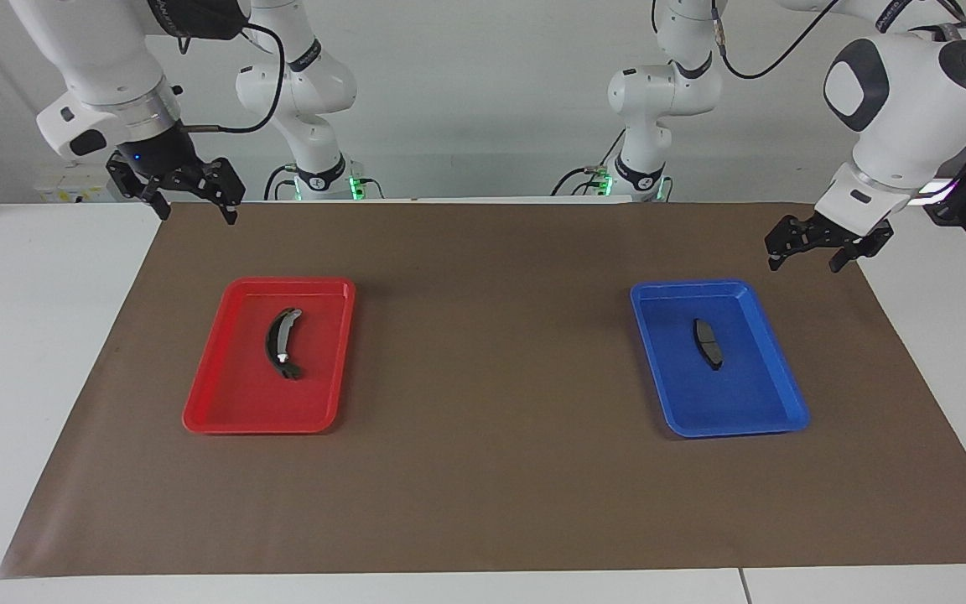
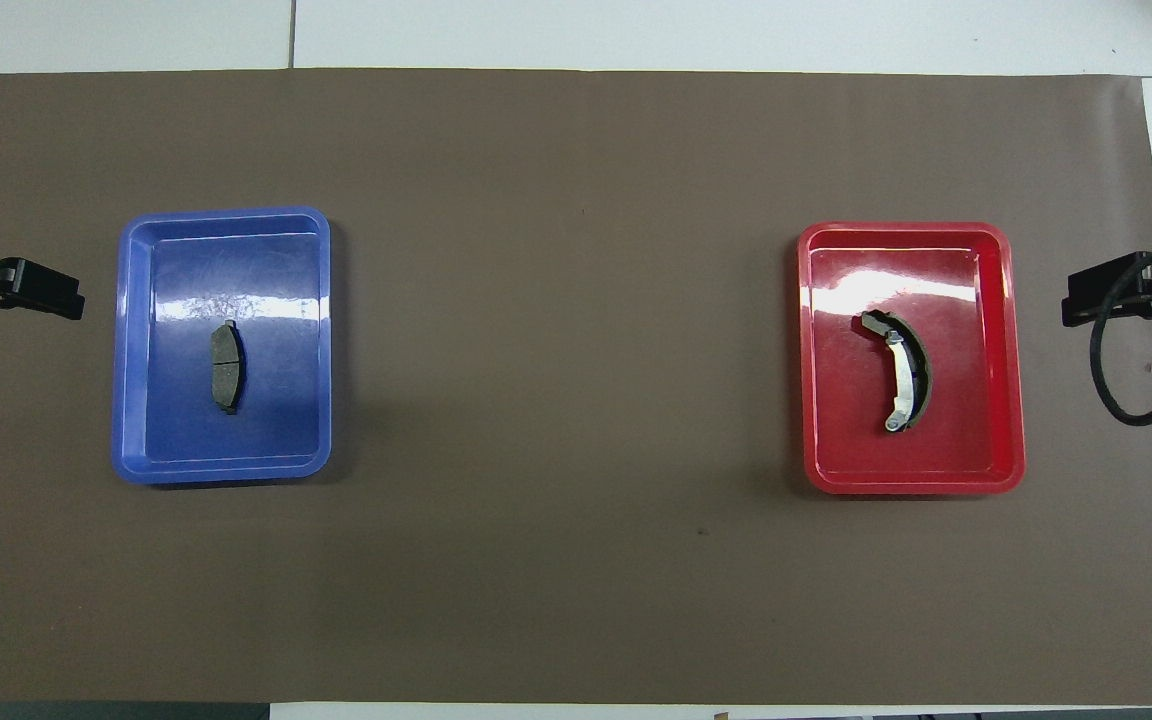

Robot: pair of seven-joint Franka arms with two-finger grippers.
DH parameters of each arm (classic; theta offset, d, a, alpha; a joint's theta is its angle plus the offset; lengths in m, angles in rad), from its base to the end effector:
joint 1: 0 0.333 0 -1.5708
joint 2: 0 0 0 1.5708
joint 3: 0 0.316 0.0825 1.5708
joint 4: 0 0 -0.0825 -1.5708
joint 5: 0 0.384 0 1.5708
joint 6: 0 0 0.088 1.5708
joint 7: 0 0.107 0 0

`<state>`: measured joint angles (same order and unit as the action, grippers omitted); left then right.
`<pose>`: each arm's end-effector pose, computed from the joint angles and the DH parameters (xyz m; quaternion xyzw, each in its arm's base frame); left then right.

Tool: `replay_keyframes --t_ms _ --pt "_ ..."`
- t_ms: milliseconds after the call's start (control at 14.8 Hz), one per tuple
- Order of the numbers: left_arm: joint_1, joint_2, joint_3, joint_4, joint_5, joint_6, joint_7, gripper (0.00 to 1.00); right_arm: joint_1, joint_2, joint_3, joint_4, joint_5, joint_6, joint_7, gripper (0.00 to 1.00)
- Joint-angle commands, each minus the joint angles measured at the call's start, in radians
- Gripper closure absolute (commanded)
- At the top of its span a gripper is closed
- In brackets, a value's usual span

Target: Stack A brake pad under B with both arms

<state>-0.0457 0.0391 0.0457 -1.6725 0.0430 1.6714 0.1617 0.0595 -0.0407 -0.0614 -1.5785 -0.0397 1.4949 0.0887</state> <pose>0.5702 0.0038 0.5630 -0.9961 0.0833 0.0218 0.0205 0.5340 -0.0062 0.6366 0.9985 -0.0463 -0.0207 0.0195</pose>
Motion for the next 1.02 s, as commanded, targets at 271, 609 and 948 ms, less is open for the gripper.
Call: replay_keyframes --t_ms 271,609,948 --pt "-0.014 -0.028 -0.004 -0.033 0.008 0.002 -0.013 0.01 -0.003 -0.002 0.005 -0.005 -0.003 0.008 -0.014 0.0" --pt "-0.023 -0.065 -0.006 -0.131 0.0 0.102 -0.01 0.01 -0.003 -0.002 0.006 -0.005 -0.003 0.008 -0.014 0.0" --pt "-0.034 -0.065 -0.006 -0.291 0.0 0.29 -0.013 0.01 -0.003 -0.002 0.006 -0.005 -0.003 0.008 -0.015 0.0"
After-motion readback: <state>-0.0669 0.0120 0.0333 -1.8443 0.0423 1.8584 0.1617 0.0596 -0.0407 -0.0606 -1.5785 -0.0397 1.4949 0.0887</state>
